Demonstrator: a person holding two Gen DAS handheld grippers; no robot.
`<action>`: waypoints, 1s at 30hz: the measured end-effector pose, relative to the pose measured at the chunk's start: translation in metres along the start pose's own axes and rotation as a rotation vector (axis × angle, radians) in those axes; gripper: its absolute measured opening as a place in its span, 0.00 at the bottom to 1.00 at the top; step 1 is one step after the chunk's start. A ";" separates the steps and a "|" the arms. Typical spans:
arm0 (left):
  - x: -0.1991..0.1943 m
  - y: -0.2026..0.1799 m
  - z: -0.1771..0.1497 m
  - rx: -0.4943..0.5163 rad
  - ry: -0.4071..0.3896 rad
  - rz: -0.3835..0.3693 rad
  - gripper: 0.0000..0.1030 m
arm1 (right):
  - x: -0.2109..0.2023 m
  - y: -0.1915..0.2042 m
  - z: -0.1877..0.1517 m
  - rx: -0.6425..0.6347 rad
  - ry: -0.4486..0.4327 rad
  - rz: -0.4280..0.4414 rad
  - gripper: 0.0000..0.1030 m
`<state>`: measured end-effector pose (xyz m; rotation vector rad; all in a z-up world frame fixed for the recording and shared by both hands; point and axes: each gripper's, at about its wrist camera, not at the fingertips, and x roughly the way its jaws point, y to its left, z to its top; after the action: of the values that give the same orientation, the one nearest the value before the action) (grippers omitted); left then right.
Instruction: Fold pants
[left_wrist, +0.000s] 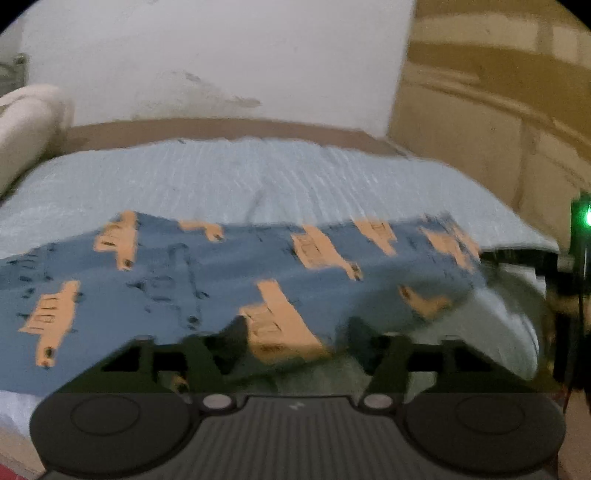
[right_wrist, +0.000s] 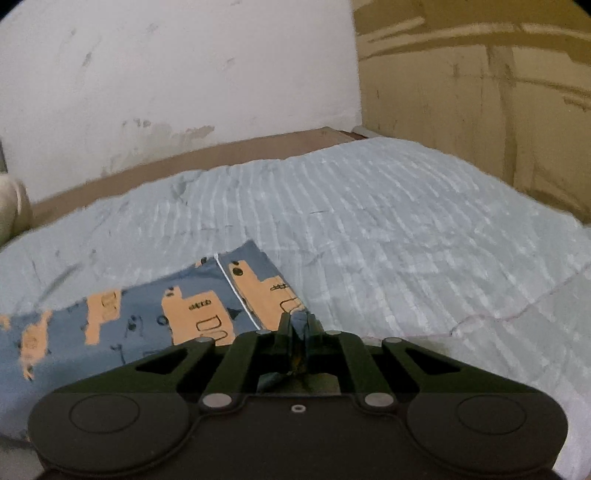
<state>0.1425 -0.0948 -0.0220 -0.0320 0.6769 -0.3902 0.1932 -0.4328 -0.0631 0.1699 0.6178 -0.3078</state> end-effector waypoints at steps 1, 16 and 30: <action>-0.004 0.003 0.002 -0.012 -0.017 0.014 0.69 | 0.002 0.001 0.000 -0.017 -0.001 -0.006 0.06; -0.064 0.111 0.016 -0.188 -0.179 0.404 0.99 | -0.040 0.056 -0.005 -0.158 -0.117 0.186 0.99; -0.045 0.200 0.025 -0.145 -0.063 0.607 0.99 | -0.010 0.165 -0.018 -0.378 -0.025 0.364 0.99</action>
<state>0.1943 0.1041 -0.0066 0.0238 0.6182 0.2430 0.2306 -0.2708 -0.0612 -0.0865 0.5972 0.1596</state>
